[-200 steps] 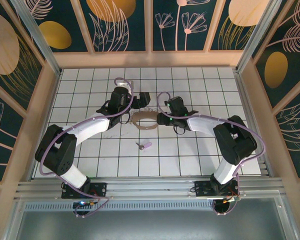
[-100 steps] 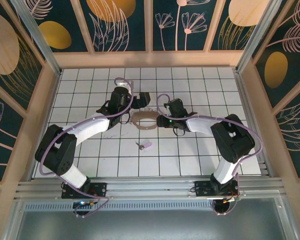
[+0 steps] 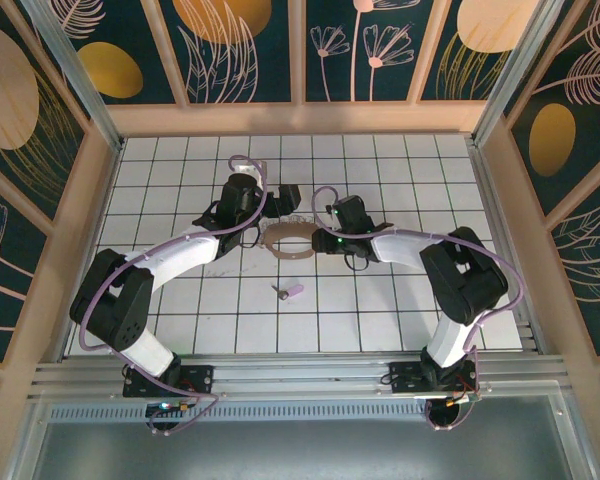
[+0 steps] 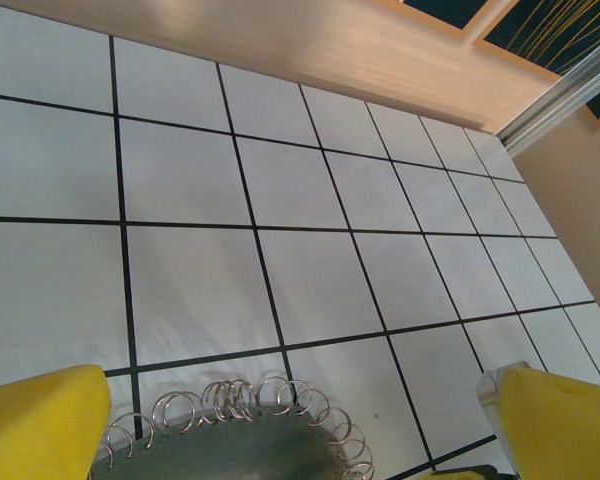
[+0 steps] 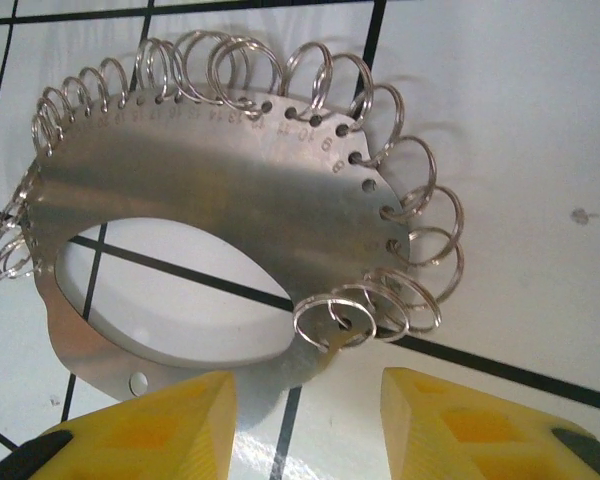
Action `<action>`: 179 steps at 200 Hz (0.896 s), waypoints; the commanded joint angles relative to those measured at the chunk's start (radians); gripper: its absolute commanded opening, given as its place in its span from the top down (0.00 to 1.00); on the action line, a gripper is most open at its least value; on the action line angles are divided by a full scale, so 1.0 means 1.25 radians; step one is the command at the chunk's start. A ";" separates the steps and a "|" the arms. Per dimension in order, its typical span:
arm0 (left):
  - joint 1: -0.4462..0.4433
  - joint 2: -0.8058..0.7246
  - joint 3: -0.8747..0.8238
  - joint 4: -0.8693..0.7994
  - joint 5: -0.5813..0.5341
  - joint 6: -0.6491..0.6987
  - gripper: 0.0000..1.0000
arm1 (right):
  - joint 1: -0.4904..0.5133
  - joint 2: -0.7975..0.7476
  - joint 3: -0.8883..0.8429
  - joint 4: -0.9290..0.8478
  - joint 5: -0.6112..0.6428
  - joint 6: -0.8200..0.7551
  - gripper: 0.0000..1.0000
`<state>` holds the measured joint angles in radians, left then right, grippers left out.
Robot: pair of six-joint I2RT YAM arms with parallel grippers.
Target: Put the keys on the keyring
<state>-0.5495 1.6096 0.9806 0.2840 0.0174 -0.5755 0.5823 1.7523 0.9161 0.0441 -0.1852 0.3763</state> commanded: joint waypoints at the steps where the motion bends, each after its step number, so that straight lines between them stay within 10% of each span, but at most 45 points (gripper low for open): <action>1: 0.005 -0.005 0.012 0.013 0.006 0.009 0.01 | 0.006 0.024 0.030 0.010 -0.009 0.007 0.57; 179: 0.006 -0.002 0.015 0.011 0.004 0.011 0.01 | -0.003 0.070 0.032 0.054 -0.033 -0.025 0.57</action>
<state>-0.5495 1.6096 0.9806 0.2840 0.0174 -0.5755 0.5819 1.8339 0.9615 0.0654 -0.1871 0.3717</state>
